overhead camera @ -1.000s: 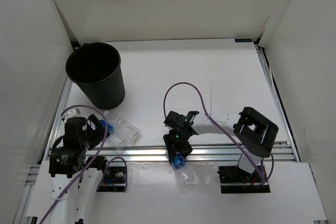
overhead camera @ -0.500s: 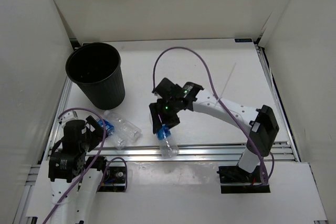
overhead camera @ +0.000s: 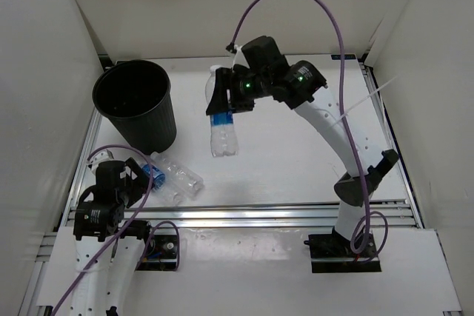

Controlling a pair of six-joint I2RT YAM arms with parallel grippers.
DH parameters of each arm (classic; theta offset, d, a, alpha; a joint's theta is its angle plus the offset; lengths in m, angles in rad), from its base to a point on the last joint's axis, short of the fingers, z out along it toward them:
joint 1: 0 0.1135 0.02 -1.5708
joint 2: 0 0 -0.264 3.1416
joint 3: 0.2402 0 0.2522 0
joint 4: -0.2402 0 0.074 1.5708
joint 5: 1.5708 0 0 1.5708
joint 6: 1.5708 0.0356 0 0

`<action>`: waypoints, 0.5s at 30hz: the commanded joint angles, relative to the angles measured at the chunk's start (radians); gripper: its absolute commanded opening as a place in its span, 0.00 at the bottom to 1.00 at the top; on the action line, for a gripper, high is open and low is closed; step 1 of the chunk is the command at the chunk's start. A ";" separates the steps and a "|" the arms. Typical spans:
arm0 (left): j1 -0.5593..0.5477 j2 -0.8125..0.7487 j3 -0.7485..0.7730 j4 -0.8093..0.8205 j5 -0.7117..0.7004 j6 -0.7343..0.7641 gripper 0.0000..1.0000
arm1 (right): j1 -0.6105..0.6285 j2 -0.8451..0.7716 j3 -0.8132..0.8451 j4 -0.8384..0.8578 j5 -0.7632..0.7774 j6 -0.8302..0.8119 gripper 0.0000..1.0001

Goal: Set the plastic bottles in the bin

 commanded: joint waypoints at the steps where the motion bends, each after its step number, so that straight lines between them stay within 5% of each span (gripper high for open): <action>1: -0.005 0.005 -0.012 0.017 -0.020 0.003 1.00 | -0.064 0.018 0.020 0.127 -0.088 -0.023 0.25; 8: -0.005 0.025 -0.012 0.005 -0.020 0.003 1.00 | -0.149 0.225 0.220 0.487 -0.204 0.092 0.25; 15: -0.005 0.083 0.086 -0.045 0.022 0.022 1.00 | -0.149 0.398 0.318 1.064 -0.144 0.274 0.27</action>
